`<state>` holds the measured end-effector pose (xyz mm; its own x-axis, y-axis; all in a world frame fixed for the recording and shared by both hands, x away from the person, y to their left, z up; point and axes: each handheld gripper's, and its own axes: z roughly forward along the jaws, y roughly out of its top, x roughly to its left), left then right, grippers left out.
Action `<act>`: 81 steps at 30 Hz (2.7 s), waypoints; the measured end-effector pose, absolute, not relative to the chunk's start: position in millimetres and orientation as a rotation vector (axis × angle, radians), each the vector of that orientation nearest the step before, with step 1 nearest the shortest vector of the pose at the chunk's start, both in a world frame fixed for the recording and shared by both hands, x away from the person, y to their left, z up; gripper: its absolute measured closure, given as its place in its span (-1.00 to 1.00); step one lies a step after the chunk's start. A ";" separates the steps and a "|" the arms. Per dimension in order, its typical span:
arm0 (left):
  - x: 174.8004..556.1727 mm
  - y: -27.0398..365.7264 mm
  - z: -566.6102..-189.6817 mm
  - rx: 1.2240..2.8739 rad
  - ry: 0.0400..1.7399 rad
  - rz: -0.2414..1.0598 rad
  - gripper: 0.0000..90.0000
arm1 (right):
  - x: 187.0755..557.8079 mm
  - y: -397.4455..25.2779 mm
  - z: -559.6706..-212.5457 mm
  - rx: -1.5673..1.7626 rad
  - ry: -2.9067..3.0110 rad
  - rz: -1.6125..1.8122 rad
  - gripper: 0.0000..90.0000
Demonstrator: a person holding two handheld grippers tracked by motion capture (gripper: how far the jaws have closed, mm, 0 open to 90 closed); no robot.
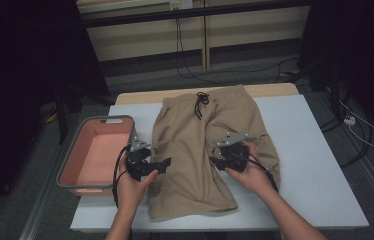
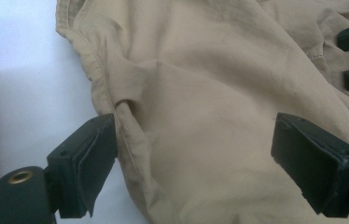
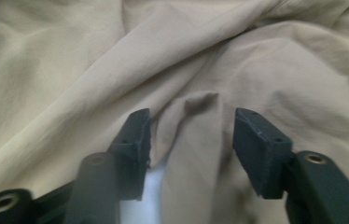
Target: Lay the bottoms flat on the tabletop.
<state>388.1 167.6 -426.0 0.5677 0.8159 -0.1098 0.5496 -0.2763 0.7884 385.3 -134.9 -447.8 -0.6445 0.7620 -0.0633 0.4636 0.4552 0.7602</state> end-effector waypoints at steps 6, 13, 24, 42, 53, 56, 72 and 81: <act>388.0 168.3 -425.4 1.964 1.094 0.410 -0.68 | 391.8 -117.1 -461.7 1.022 2.364 0.975 0.24; 387.3 168.6 -425.4 1.962 1.089 0.416 -0.68 | 392.4 -114.9 -462.3 1.021 2.389 1.018 0.98; 387.6 174.5 -427.8 1.955 1.109 0.431 -0.63 | 397.2 -176.7 -453.6 1.171 2.293 0.968 1.00; 386.9 173.2 -440.7 2.017 1.124 0.386 0.22 | 376.9 -226.6 -450.9 1.224 2.243 0.957 1.00; 387.2 169.9 -432.6 2.042 1.146 0.405 0.98 | 370.4 -222.7 -451.8 1.188 2.264 0.985 1.00; 391.6 175.0 -427.9 2.007 1.171 0.459 0.98 | 367.4 -217.8 -449.8 1.158 2.293 1.028 0.99; 408.1 168.2 -444.8 1.991 1.155 0.456 0.98 | 372.8 -215.5 -454.1 1.104 2.261 0.924 0.94; 401.7 171.3 -440.4 1.970 1.137 0.408 0.75 | 353.9 -194.2 -435.7 0.937 2.289 1.016 0.05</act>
